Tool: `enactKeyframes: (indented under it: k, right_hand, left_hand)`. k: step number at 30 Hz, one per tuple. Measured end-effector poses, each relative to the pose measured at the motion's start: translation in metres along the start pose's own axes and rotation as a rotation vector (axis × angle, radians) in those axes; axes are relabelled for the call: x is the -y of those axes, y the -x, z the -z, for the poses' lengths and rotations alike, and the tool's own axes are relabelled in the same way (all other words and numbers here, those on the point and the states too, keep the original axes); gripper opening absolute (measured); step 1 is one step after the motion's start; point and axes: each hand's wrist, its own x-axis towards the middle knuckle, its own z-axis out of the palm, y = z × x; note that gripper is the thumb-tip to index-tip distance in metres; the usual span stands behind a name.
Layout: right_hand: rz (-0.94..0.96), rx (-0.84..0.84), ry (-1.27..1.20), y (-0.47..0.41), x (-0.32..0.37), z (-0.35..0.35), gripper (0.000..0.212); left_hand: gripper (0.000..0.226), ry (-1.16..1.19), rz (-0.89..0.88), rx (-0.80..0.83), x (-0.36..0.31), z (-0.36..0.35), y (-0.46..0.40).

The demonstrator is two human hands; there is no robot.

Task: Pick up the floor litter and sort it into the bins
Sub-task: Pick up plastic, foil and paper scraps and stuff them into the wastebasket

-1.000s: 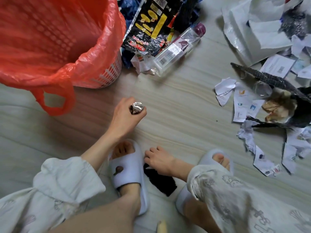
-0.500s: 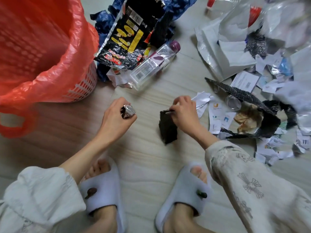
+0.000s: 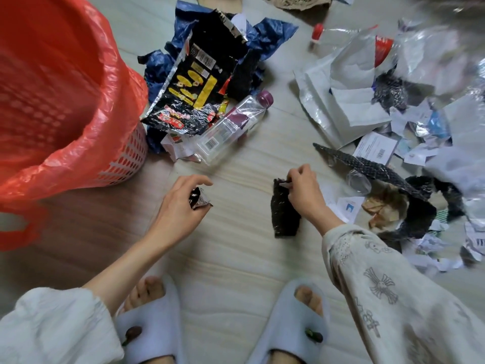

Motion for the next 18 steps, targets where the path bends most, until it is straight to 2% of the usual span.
enactKeyframes:
  k: [3, 7, 12, 14, 18]
  right_hand:
    - [0.054, -0.016, -0.078, -0.001, 0.010, 0.007, 0.027]
    - [0.053, -0.100, -0.249, 0.003, 0.035, 0.028, 0.019]
    - [0.131, -0.286, -0.458, 0.006, 0.098, 0.109, 0.017]
    - [0.197, -0.361, -0.532, 0.012, 0.130, 0.143, 0.017]
    - [0.333, -0.478, -0.709, 0.035, 0.202, 0.187, 0.019]
  left_hand:
    - [0.041, 0.021, -0.022, -0.026, -0.003, 0.005, -0.003]
    - [0.040, 0.019, -0.043, 0.010, -0.013, 0.016, -0.002]
    - [0.030, 0.079, -0.172, -0.020, -0.062, 0.058, -0.009]
    - [0.029, 0.112, -0.221, -0.116, -0.083, 0.083, -0.013]
    - [0.025, 0.127, -0.265, -0.491, -0.098, 0.148, -0.005]
